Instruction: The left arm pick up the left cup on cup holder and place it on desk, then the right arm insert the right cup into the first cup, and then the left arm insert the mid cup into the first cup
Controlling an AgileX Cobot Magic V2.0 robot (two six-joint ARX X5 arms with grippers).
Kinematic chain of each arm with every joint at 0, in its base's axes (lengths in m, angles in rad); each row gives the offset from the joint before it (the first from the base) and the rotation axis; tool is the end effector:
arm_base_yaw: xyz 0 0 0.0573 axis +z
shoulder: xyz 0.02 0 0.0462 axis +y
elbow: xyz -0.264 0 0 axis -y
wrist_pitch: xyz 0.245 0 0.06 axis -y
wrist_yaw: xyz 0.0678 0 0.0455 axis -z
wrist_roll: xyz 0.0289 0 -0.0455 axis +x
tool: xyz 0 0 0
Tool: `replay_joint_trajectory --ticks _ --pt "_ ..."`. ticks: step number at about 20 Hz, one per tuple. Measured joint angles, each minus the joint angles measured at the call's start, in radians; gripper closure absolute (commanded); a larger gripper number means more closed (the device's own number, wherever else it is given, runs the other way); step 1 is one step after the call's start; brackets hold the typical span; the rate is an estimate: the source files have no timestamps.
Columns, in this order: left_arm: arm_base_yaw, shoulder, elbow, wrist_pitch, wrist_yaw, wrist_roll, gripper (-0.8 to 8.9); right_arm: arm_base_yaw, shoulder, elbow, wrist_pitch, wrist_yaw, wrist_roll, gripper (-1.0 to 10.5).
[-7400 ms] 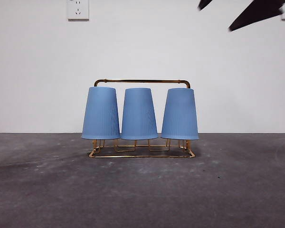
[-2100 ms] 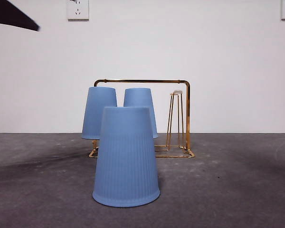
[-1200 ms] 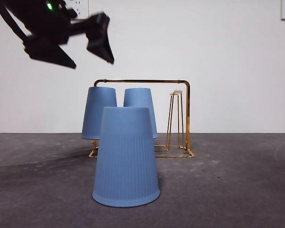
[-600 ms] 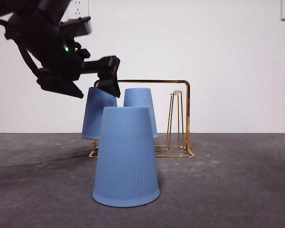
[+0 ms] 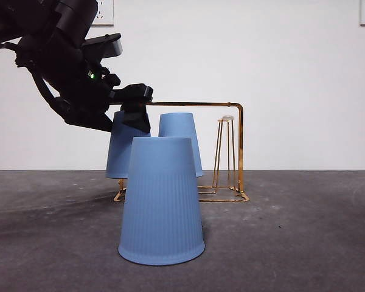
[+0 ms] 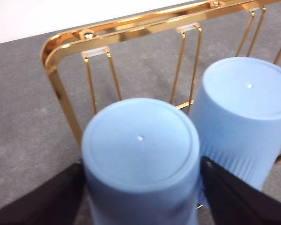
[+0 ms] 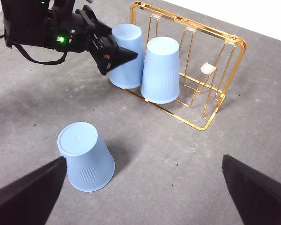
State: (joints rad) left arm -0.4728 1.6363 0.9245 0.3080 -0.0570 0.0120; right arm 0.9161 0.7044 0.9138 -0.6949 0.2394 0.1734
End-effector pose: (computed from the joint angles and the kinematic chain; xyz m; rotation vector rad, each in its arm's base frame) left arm 0.3131 -0.1583 0.2144 0.1182 0.3901 -0.4125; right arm 0.0851 0.0996 0.3393 -0.1057 0.4690 0.6231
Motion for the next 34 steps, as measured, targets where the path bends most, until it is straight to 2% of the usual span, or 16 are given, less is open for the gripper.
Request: replay_joint_trajectory --ticks 13,22,25,28,34 --pt "0.001 -0.014 0.0 0.01 0.0 0.001 5.39 0.0 0.0 0.0 -0.005 0.0 0.0 4.0" --pt "0.001 -0.199 0.0 -0.008 0.0 0.023 5.38 0.0 0.0 0.0 -0.005 0.0 0.0 4.0" --pt "-0.001 -0.305 0.0 -0.07 0.0 0.023 5.37 0.0 0.0 0.0 -0.005 0.0 0.0 4.0" --pt "-0.02 -0.426 0.0 -0.208 0.005 0.022 5.37 0.0 0.0 0.0 -0.003 0.0 0.0 4.0" --pt "-0.12 -0.658 0.0 -0.447 0.187 -0.061 5.37 0.0 0.0 0.0 0.007 0.026 0.0 4.0"
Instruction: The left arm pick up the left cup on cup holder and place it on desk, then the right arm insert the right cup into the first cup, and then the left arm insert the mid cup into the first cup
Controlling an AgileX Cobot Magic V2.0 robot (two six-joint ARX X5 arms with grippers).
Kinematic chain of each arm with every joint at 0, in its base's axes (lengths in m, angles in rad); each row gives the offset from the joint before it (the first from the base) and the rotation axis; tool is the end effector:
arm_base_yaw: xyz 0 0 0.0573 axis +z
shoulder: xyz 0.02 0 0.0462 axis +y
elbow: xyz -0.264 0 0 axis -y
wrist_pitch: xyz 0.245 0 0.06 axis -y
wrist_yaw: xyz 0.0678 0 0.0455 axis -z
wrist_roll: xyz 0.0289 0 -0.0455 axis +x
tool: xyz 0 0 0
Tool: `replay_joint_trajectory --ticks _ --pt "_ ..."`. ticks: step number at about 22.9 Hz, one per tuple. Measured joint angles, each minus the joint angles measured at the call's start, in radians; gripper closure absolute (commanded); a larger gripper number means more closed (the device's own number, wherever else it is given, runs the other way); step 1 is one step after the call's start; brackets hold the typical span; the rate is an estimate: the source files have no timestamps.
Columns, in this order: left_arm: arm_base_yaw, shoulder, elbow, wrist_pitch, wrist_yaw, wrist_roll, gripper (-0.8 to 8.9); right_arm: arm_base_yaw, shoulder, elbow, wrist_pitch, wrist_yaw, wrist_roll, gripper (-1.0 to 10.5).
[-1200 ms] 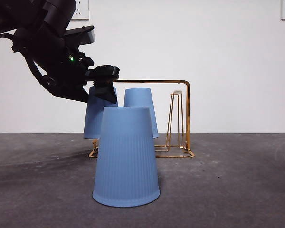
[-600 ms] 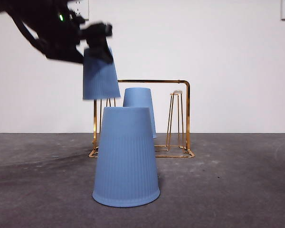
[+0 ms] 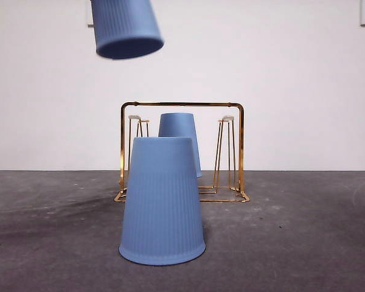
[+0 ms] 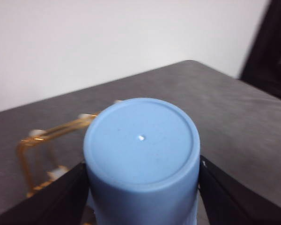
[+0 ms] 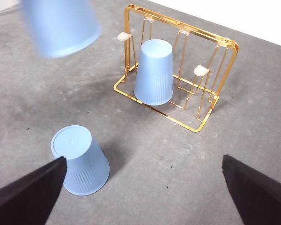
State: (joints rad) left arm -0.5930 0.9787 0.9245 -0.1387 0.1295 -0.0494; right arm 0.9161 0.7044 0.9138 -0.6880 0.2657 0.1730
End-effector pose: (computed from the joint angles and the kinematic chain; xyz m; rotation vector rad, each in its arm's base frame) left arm 0.1764 -0.1234 0.3507 -0.0018 0.2096 -0.7152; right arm 0.0858 0.0992 0.3400 -0.1066 0.4568 0.5988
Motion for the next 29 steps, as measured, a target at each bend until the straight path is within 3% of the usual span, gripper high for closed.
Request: replay_joint_trajectory --ticks 4,9,19,29 --pt "-0.087 -0.031 0.0 -0.15 0.007 -0.026 5.37 0.0 0.0 0.0 0.023 0.0 0.0 4.0" --pt "-0.195 0.027 0.0 -0.167 0.007 -0.011 5.34 0.0 0.0 0.0 0.047 0.0 0.0 4.0" --pt "-0.211 0.177 0.0 -0.167 -0.026 0.064 5.34 0.0 0.0 0.0 0.048 0.0 0.0 4.0" --pt "-0.211 0.208 -0.003 -0.123 -0.028 0.084 5.34 0.0 0.0 0.0 0.048 0.0 0.0 4.0"
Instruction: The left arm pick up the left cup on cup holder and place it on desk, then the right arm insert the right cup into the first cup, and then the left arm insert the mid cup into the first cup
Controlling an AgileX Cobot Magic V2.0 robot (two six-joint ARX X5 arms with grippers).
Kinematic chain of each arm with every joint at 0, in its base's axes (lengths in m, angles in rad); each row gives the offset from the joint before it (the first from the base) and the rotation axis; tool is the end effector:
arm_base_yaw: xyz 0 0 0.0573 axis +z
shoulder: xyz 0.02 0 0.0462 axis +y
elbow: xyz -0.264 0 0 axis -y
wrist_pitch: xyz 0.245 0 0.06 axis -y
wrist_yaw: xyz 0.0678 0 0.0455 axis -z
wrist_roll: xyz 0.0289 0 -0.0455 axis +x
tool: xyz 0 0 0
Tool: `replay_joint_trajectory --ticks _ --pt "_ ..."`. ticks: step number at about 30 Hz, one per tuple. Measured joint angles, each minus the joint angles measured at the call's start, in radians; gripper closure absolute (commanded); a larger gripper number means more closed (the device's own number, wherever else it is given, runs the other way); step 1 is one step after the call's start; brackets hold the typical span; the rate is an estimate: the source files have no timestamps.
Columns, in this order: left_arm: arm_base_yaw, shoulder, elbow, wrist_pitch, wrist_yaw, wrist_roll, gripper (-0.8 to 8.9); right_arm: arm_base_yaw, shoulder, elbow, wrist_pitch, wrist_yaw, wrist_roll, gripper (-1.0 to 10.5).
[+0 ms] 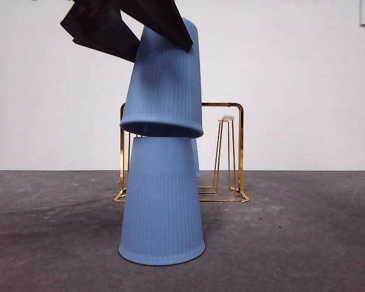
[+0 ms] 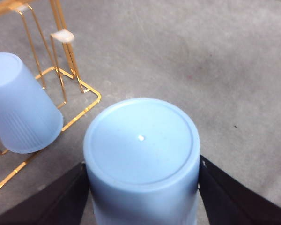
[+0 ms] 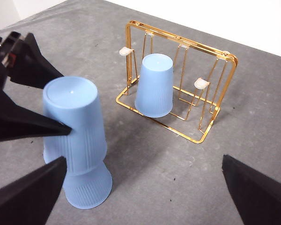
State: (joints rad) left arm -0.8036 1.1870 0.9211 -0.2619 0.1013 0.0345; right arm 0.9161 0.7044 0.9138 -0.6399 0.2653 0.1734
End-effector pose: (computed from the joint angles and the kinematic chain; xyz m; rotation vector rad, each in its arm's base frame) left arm 0.1761 -0.1868 0.2932 0.2192 0.4976 -0.8925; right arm 0.0870 0.1009 0.3441 -0.0785 0.4170 0.6052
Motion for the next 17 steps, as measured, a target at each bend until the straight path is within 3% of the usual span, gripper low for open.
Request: replay_joint_trajectory --ticks 17 --pt "0.0 0.012 -0.078 0.069 0.0 0.0 5.07 0.0 0.0 0.0 0.0 0.0 0.0 4.0"
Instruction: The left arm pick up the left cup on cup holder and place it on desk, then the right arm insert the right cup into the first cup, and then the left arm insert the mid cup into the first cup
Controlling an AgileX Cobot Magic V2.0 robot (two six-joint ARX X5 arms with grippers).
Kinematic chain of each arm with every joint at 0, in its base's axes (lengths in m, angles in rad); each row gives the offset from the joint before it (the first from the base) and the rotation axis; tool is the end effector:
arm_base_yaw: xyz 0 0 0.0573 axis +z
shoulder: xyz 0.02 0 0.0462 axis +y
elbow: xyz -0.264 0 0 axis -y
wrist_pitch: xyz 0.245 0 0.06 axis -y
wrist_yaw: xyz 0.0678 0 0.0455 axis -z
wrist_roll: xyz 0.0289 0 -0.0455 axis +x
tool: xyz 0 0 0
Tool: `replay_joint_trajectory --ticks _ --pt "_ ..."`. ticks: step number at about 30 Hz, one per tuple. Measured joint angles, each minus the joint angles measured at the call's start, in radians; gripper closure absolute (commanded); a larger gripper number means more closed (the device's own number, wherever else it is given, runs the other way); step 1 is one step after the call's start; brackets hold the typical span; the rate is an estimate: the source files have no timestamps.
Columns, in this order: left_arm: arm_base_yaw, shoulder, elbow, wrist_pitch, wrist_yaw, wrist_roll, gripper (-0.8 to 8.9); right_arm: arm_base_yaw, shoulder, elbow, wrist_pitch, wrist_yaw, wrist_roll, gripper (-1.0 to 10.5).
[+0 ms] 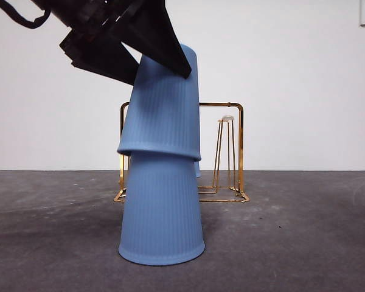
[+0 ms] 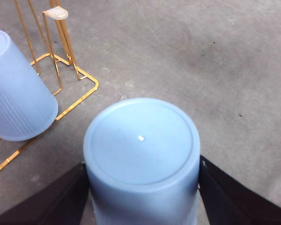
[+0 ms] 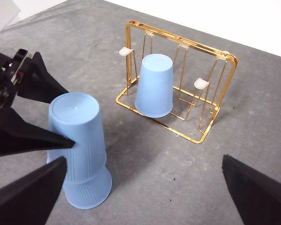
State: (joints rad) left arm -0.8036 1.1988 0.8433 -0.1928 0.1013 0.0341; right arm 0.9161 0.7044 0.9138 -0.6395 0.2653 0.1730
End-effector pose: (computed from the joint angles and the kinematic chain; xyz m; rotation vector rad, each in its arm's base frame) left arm 0.1763 -0.1870 0.2701 0.2261 0.5177 -0.8910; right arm 0.0870 0.1009 0.3442 -0.0786 0.4165 0.6054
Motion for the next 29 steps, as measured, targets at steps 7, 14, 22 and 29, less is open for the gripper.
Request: replay_joint_trajectory --ticks 7,14,22,29 --pt "0.0 0.047 -0.039 0.017 0.0 -0.023 4.38 0.0 0.0 0.0 0.0 0.0 0.0 4.0" --pt "-0.004 0.071 -0.04 0.048 0.002 -0.046 3.07 0.0 0.0 0.0 0.0 -0.002 0.0 4.0" --pt "-0.005 0.017 -0.04 0.045 0.001 -0.069 3.13 0.0 0.005 0.0 0.01 -0.003 0.0 4.0" --pt "-0.005 -0.207 -0.04 0.021 -0.055 -0.121 3.19 -0.004 0.076 0.0 0.153 -0.003 0.0 4.0"
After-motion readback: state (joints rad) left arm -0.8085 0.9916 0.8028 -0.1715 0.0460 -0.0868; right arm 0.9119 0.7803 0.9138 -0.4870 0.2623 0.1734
